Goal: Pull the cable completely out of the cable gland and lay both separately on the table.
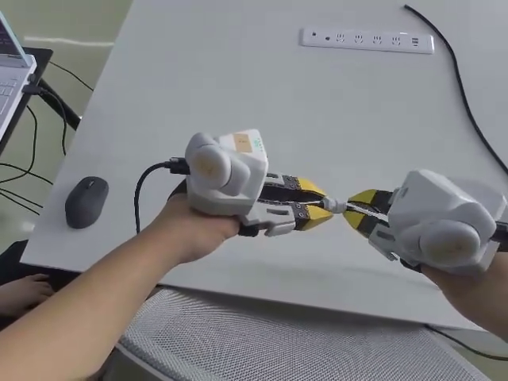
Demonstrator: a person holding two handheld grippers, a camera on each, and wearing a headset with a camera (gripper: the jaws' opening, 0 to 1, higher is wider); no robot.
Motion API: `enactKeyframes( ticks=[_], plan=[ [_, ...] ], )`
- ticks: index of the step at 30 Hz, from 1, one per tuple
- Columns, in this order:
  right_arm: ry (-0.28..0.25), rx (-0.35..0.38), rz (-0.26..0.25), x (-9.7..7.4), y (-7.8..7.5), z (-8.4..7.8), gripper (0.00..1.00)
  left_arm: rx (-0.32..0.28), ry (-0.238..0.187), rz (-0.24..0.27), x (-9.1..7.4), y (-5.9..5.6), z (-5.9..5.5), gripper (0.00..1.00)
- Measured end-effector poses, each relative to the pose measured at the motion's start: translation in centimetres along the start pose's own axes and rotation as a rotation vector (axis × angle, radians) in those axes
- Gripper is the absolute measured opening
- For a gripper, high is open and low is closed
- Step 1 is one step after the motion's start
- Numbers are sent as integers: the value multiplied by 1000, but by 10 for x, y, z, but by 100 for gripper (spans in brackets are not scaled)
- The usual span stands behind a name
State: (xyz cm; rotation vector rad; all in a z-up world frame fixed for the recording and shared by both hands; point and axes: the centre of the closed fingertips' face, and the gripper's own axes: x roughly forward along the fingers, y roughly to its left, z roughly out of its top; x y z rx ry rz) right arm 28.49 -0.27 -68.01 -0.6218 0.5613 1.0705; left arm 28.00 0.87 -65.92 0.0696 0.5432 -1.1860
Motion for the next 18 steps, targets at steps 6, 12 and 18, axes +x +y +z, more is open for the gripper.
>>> enactKeyframes(
  ticks=[6,12,18],
  plan=[
    [-2,10,-4,0,0,-2,1,0,2,-5,1,-3,0,15],
    [-5,39,-7,0,-2,-4,0,5,3,-7,2,-2,0,15],
    [-3,88,-11,0,-6,-8,0,2,-2,-4,2,-1,1,15]
  ],
)
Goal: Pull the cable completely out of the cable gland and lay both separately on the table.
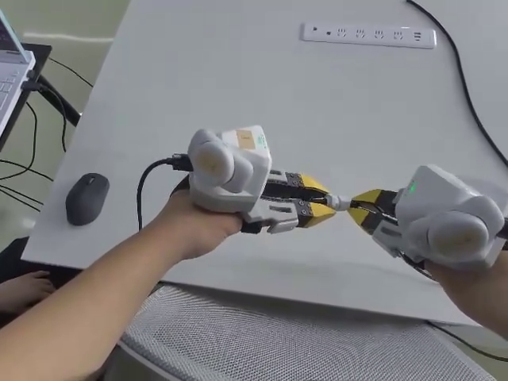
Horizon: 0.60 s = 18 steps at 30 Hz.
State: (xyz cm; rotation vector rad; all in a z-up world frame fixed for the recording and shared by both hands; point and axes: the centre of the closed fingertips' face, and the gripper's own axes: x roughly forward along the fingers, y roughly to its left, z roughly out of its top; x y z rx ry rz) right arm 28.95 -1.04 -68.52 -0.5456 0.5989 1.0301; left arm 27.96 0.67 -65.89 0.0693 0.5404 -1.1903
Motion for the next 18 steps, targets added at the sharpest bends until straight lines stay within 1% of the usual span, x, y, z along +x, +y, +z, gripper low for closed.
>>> enactKeyframes(
  ticks=[4,6,8,9,11,14,18],
  plan=[
    [4,40,-9,0,-4,-5,0,-2,-5,3,-1,1,1,15],
    [3,73,-12,0,-6,-8,0,0,-5,2,-1,0,2,15],
    [-8,142,-11,0,-7,-9,0,-2,-7,2,-1,-1,3,15],
    [-19,150,-14,0,-9,-9,0,-1,-9,4,-2,-2,5,15],
    [-9,162,-24,0,-12,-13,0,-3,-14,6,-2,-2,6,15],
    [-9,190,-29,1,-13,-16,0,1,-14,6,-2,-2,7,15],
    [-12,246,-39,-1,-17,-20,0,1,-21,7,-2,-2,8,15]
  ],
)
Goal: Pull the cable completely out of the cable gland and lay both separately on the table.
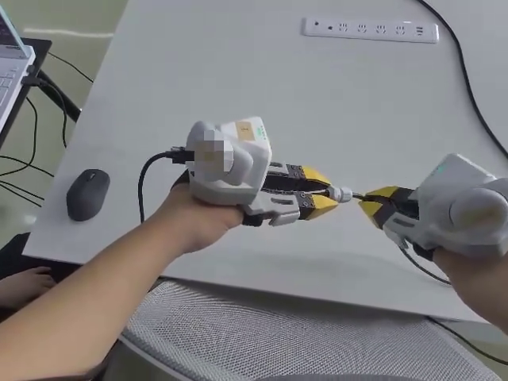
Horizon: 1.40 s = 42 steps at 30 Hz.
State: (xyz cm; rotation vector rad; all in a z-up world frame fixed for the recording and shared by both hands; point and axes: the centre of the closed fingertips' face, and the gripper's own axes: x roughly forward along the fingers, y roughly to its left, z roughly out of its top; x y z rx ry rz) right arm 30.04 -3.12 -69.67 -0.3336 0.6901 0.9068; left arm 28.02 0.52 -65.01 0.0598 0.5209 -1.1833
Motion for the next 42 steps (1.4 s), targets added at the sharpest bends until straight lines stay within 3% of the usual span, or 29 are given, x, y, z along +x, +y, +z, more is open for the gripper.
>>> enactKeyframes(
  ticks=[13,20,28,32,34,42],
  plan=[
    [16,143,-28,4,-15,-23,0,5,-2,1,-2,-5,1,15],
    [43,260,-49,5,-24,-43,0,9,-1,0,-2,-5,0,15],
    [72,497,-72,6,-41,-74,0,10,-11,1,-4,-4,1,15],
    [92,542,-79,6,-45,-85,0,17,-16,1,-4,-4,2,15],
    [90,641,-69,7,-43,-90,0,11,-20,2,-3,-3,2,15],
    [93,580,-75,7,-43,-88,0,15,-15,-3,0,1,1,15]
  ],
)
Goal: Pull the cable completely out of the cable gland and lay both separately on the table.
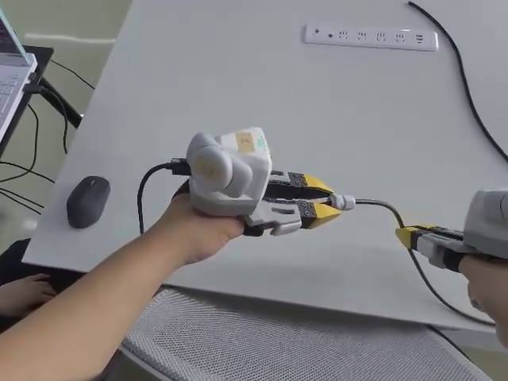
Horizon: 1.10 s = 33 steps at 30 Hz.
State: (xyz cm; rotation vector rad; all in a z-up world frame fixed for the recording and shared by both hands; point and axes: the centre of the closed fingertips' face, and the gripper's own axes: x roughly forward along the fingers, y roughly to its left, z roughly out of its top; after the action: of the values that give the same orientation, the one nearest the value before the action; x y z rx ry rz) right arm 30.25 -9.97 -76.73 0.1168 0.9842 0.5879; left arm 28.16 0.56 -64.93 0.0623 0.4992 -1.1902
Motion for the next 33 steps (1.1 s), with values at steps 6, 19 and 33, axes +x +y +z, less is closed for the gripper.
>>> enactKeyframes(
  ticks=[6,19,33],
  plan=[
    [-1,-11,4,-1,0,0,1,-1,9,-1,-2,1,-1,15],
    [-25,-69,25,-6,5,4,2,-32,-14,21,-7,7,-2,15],
    [-14,-472,37,-17,33,17,13,-37,4,25,-10,7,-7,15]
  ],
)
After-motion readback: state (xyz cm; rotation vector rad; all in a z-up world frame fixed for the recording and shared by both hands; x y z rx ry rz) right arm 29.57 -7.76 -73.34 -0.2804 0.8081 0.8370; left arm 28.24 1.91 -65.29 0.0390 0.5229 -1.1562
